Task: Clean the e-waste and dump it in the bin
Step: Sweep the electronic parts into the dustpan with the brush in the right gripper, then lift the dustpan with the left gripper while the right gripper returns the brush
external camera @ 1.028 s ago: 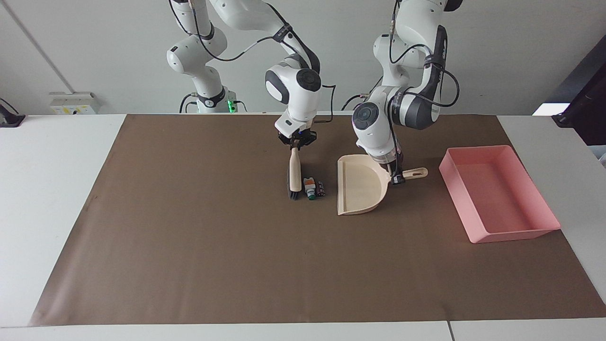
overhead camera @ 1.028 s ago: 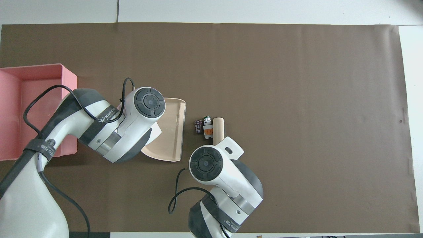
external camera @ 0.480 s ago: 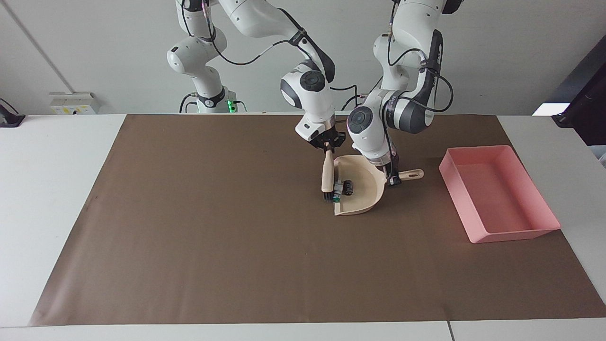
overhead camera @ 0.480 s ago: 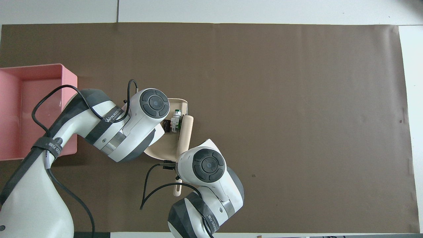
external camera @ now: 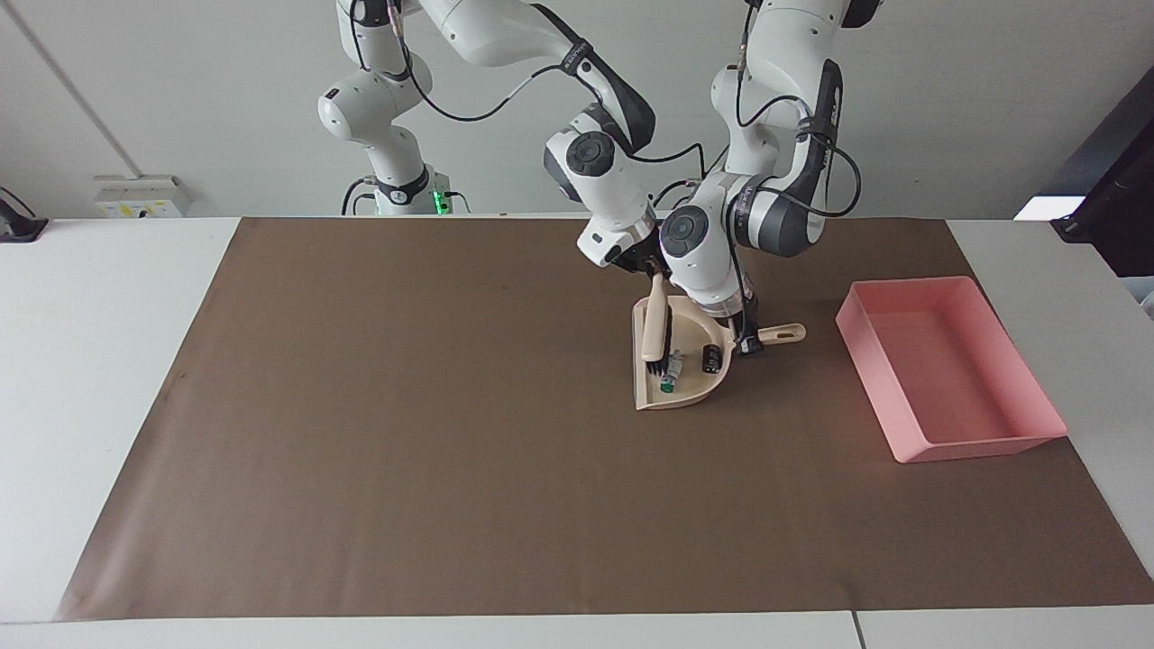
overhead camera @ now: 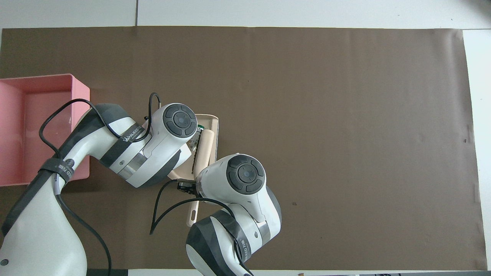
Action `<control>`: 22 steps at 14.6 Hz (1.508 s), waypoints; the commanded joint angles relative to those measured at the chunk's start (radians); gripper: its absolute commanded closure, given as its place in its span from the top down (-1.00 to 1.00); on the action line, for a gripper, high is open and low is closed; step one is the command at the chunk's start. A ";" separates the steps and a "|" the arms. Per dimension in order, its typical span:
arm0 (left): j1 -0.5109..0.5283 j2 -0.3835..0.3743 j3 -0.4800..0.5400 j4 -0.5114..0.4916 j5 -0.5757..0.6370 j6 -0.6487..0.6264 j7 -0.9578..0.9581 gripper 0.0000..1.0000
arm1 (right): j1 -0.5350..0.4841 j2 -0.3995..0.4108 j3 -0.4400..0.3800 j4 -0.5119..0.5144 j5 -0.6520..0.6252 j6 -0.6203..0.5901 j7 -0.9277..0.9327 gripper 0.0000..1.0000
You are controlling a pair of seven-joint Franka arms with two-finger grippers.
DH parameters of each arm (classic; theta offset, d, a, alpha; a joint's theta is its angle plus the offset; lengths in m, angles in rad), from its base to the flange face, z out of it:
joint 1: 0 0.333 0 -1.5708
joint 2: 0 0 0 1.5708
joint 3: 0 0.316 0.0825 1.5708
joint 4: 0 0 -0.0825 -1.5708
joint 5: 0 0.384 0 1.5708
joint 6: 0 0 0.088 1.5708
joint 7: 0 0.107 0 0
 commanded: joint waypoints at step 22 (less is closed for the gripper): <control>0.447 -0.085 0.013 0.288 -0.338 -0.120 0.681 -1.00 | -0.914 -0.332 0.007 -0.248 -0.573 -0.361 -0.717 -1.00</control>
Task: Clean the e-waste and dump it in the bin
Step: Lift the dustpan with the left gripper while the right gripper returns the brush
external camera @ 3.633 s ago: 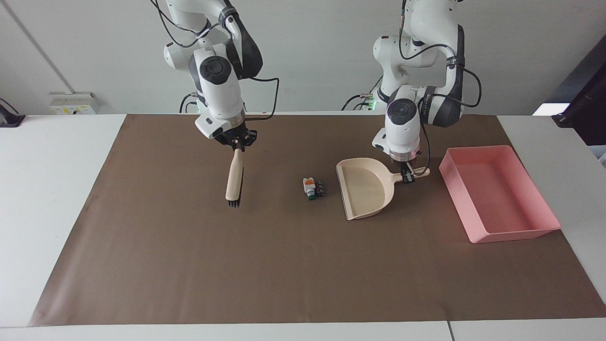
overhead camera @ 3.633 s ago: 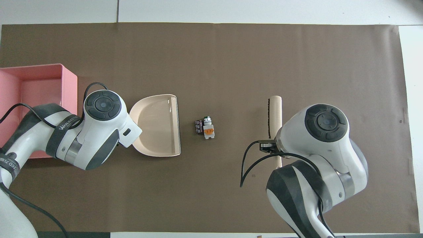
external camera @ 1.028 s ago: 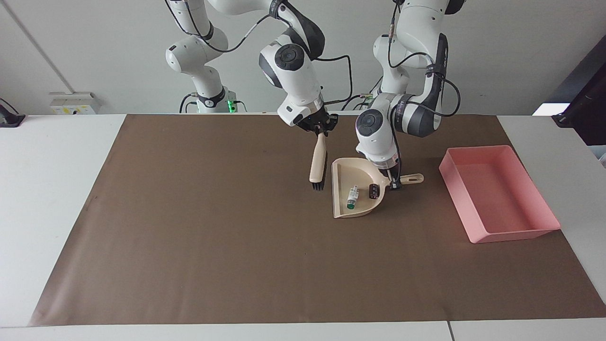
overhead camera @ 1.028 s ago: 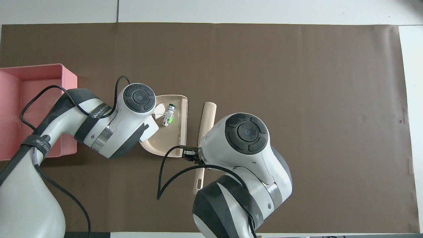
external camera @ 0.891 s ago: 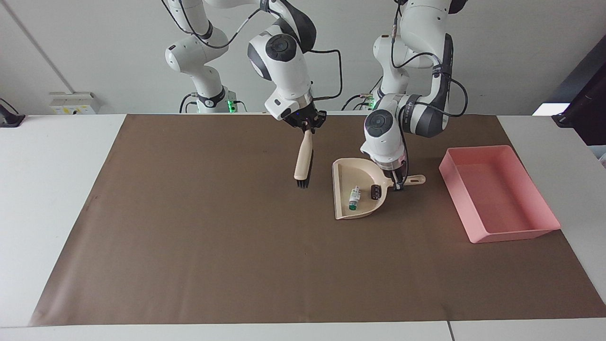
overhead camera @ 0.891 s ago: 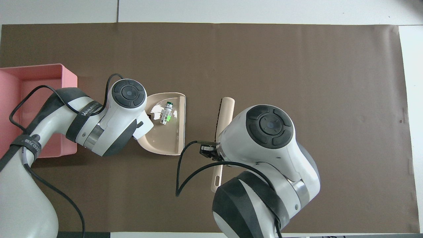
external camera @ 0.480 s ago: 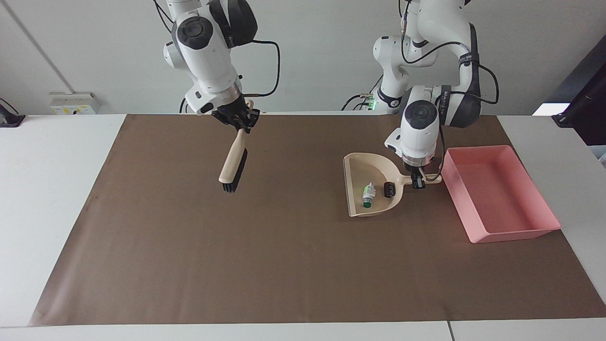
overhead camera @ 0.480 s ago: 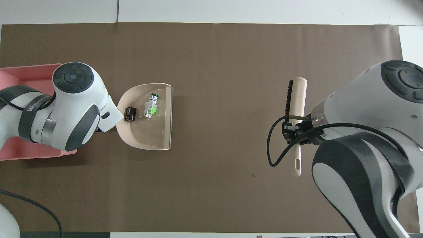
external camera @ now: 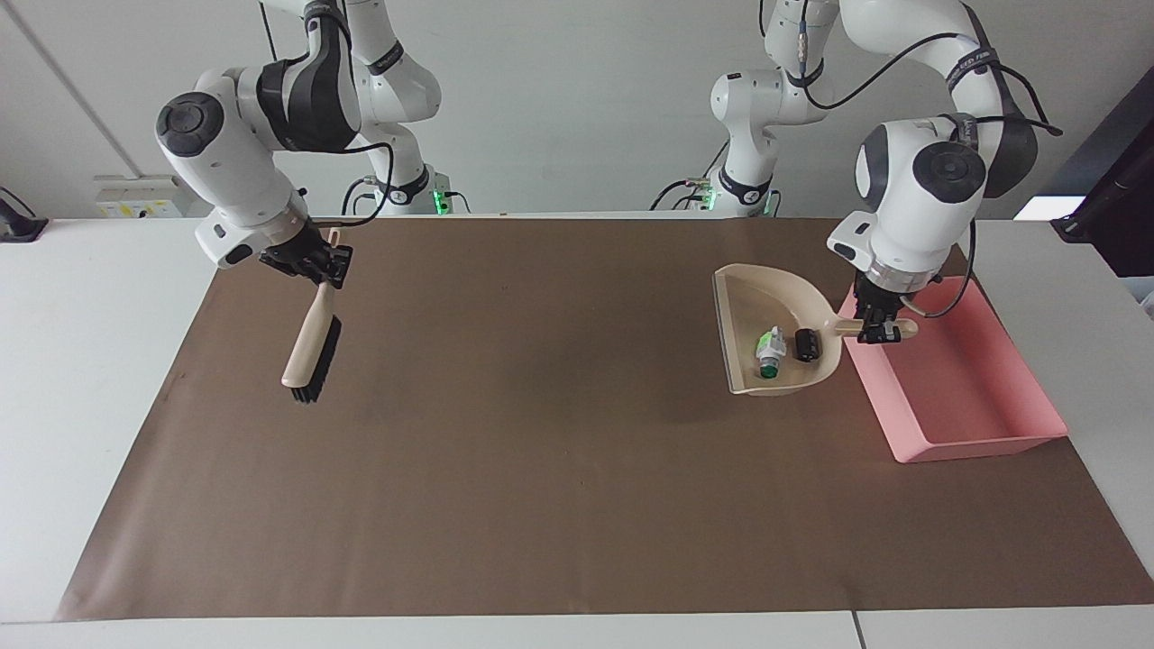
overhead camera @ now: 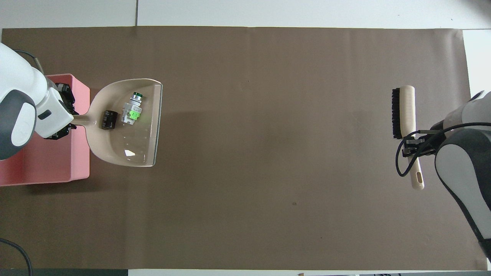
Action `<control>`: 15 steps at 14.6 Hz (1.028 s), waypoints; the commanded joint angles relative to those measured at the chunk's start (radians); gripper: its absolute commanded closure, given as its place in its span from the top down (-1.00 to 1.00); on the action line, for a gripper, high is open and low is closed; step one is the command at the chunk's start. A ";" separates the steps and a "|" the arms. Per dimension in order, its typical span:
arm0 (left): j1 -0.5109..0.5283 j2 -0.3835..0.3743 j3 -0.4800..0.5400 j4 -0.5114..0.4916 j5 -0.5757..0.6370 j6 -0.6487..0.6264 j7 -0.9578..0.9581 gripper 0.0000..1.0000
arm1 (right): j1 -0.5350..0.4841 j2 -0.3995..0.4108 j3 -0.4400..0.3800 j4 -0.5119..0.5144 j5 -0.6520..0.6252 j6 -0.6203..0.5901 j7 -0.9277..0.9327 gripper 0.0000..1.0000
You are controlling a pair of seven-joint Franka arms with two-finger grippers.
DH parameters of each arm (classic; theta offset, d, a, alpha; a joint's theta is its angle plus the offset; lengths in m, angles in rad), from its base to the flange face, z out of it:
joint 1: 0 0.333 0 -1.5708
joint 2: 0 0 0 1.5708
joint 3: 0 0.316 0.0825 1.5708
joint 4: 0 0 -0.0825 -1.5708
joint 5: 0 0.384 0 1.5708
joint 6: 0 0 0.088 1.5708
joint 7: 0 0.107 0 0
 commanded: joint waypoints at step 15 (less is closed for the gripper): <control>0.226 0.110 0.104 0.171 0.256 0.071 0.202 -0.98 | -0.150 0.096 0.021 -0.182 -0.104 0.256 -0.161 -0.67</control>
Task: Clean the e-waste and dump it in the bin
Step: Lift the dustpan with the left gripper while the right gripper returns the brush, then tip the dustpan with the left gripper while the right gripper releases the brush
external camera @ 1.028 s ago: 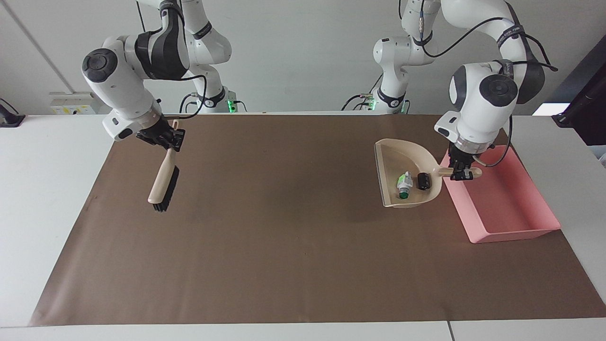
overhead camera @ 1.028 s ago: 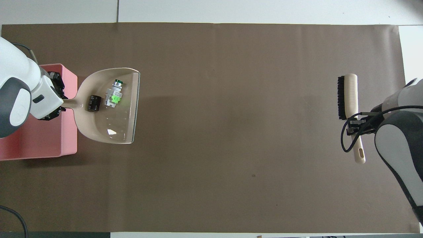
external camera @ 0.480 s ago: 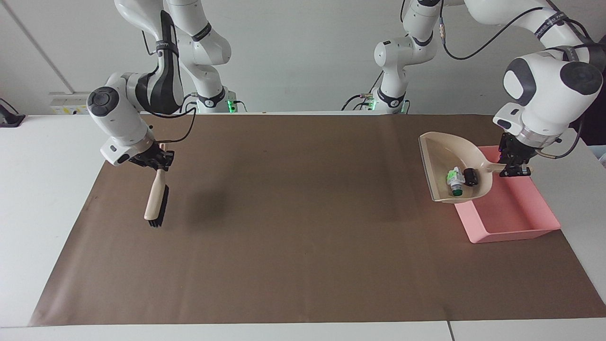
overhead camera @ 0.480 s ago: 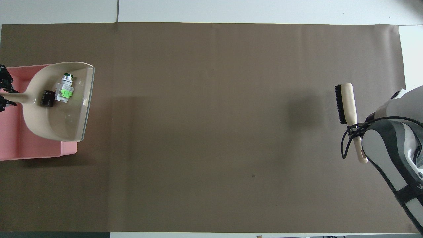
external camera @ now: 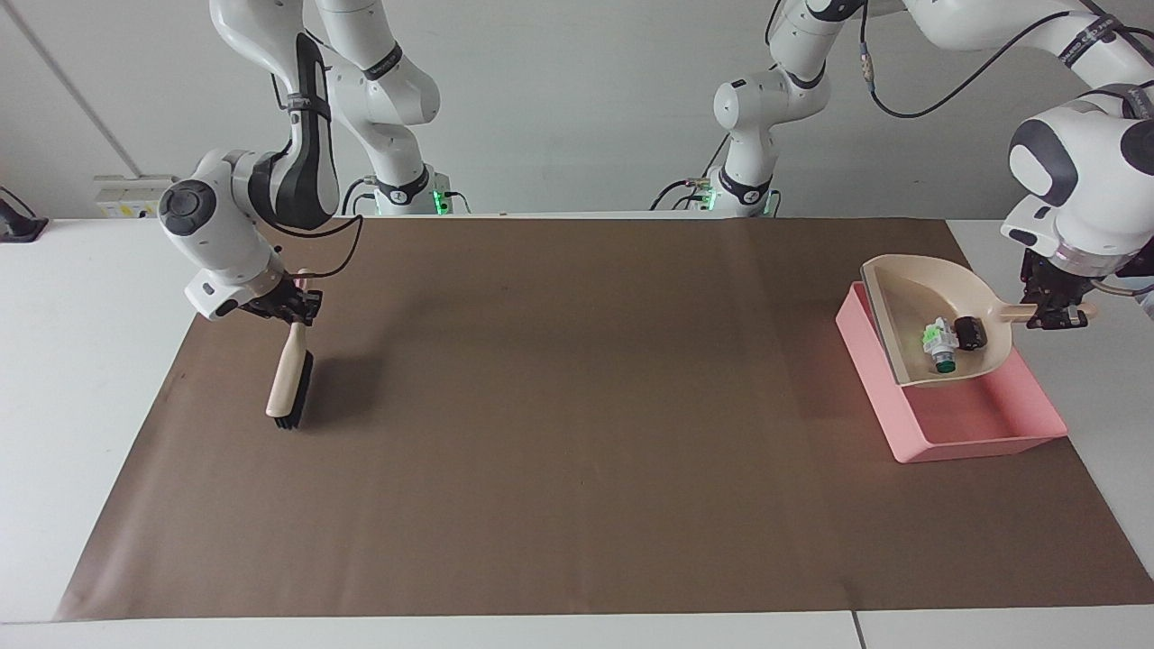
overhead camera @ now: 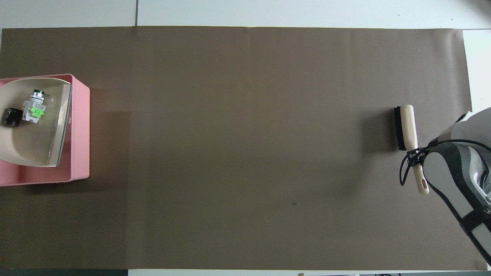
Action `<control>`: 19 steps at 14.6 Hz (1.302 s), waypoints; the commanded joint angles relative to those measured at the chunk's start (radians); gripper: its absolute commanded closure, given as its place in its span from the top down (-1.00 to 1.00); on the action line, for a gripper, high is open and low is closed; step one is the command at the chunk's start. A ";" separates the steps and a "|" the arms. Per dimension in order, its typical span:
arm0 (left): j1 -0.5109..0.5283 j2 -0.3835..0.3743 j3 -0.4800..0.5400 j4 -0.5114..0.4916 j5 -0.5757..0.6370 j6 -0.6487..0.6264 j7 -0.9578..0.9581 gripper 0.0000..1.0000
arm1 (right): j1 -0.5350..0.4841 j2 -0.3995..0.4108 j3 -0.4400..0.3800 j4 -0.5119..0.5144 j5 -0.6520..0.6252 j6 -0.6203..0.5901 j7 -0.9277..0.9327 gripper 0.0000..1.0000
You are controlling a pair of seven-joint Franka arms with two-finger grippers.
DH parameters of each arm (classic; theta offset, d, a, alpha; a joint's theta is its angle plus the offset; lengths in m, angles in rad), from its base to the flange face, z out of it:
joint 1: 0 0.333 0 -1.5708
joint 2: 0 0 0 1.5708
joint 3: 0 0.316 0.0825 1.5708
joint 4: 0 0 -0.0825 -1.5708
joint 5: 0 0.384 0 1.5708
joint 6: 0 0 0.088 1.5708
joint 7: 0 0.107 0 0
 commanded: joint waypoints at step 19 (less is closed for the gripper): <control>-0.122 -0.009 0.025 -0.157 0.724 -0.005 -0.568 -1.00 | 0.204 -0.064 0.019 0.502 0.075 -0.351 0.340 1.00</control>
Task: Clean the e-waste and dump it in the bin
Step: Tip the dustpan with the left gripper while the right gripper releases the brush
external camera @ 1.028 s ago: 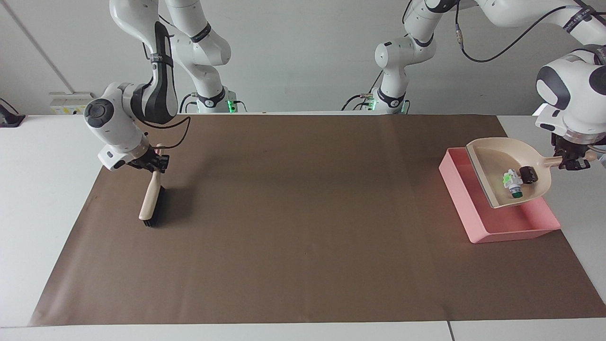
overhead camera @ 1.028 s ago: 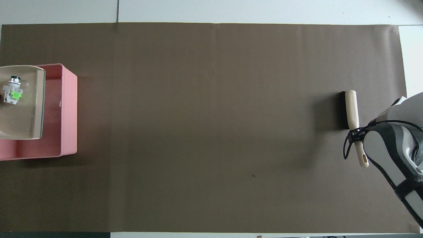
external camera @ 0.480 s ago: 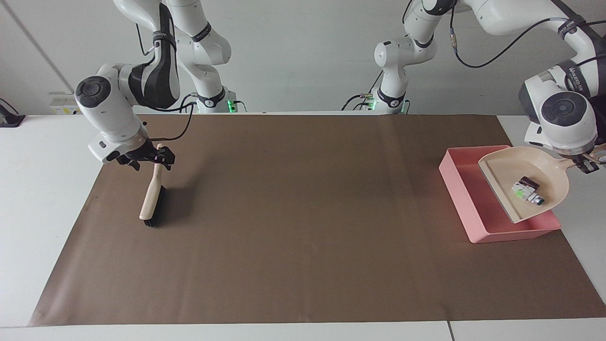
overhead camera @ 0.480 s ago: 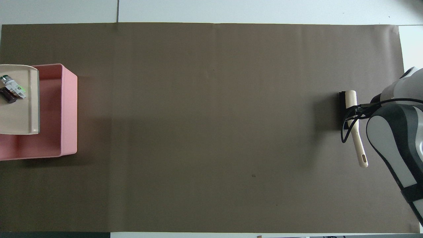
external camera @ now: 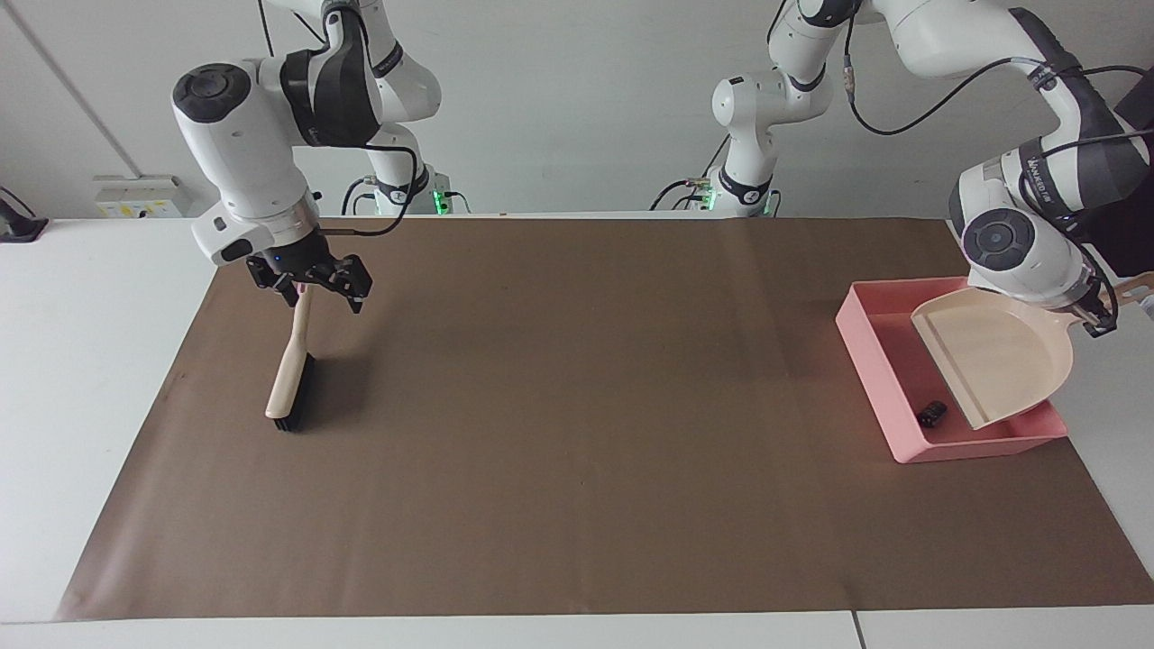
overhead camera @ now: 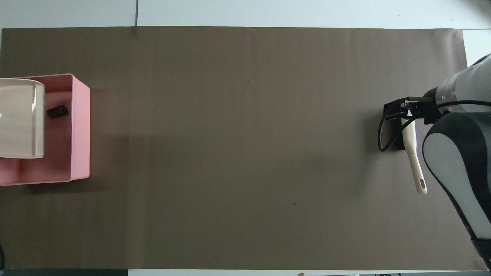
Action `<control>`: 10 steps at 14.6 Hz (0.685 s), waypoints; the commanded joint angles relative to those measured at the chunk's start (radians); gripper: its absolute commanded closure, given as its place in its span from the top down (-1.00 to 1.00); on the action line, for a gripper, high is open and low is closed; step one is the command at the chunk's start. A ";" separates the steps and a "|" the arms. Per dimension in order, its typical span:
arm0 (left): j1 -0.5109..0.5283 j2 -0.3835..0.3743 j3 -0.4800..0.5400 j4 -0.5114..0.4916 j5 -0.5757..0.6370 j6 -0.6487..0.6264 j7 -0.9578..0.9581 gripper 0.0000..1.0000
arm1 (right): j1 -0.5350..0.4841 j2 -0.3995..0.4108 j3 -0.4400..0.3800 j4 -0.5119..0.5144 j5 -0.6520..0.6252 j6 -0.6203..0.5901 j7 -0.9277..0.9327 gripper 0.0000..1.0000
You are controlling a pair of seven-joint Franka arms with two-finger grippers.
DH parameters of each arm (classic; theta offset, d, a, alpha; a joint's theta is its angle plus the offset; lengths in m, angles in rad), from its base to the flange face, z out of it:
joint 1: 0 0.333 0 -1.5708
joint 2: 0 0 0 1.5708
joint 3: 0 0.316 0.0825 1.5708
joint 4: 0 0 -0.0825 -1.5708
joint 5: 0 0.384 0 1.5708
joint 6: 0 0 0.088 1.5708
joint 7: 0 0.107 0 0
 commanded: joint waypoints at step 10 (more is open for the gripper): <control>-0.025 -0.070 -0.022 0.061 -0.033 -0.077 0.118 -1.00 | -0.090 0.046 -0.007 0.296 0.061 -0.332 -0.082 1.00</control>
